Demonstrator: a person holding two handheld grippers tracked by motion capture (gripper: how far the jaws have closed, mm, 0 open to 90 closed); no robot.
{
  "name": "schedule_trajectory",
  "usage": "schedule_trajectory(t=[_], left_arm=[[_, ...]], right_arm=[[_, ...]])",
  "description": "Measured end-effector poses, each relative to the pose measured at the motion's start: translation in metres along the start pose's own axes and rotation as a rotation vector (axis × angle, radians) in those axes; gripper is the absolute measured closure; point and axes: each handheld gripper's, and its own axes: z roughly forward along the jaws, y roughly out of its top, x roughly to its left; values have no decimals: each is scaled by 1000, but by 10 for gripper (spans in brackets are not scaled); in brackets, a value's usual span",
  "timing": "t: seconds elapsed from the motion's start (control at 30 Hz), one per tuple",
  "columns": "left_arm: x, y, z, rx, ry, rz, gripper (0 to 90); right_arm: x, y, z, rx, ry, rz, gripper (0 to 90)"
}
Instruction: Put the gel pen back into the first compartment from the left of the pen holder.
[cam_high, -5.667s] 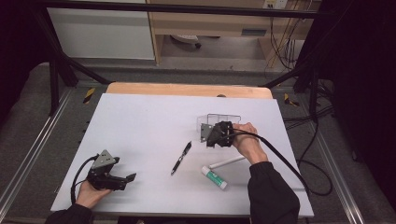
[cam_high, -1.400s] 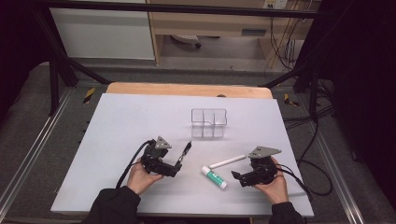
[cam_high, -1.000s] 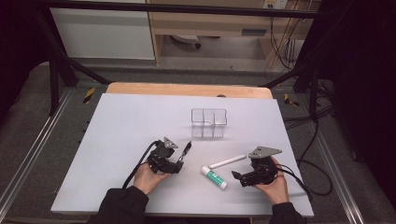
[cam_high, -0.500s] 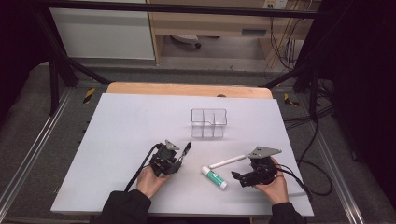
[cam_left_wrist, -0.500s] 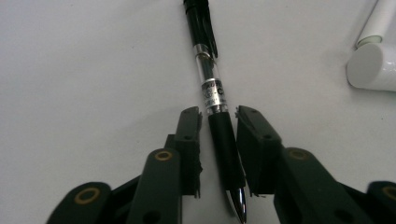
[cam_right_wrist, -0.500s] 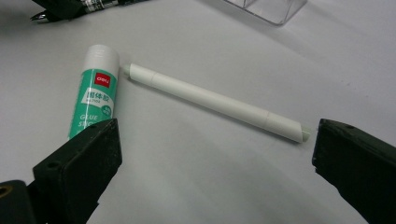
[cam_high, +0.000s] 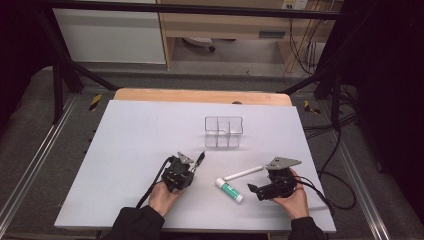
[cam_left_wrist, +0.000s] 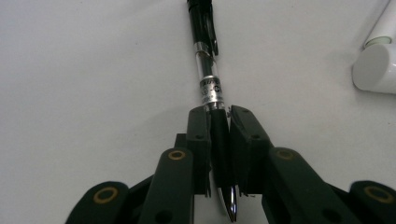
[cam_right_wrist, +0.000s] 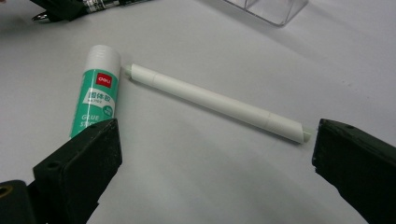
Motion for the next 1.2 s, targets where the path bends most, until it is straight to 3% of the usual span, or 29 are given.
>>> schedule_trajectory(t=[0.17, 0.27, 0.6, 1.2], left_arm=[[4, 1, 0, 7, -19, -28, 788], [4, 0, 0, -1, -20, -16, 791], [16, -4, -8, -54, -88, -16, 793], [34, -10, -33, -41, -166, 72, 793]], right_arm=[[0, 0, 0, 3, 2, 1, 24], [0, 0, 0, 2, 3, 0, 24], [1, 0, 0, 0, 7, -10, 28], [9, 5, 4, 1, 20, -62, 21]])
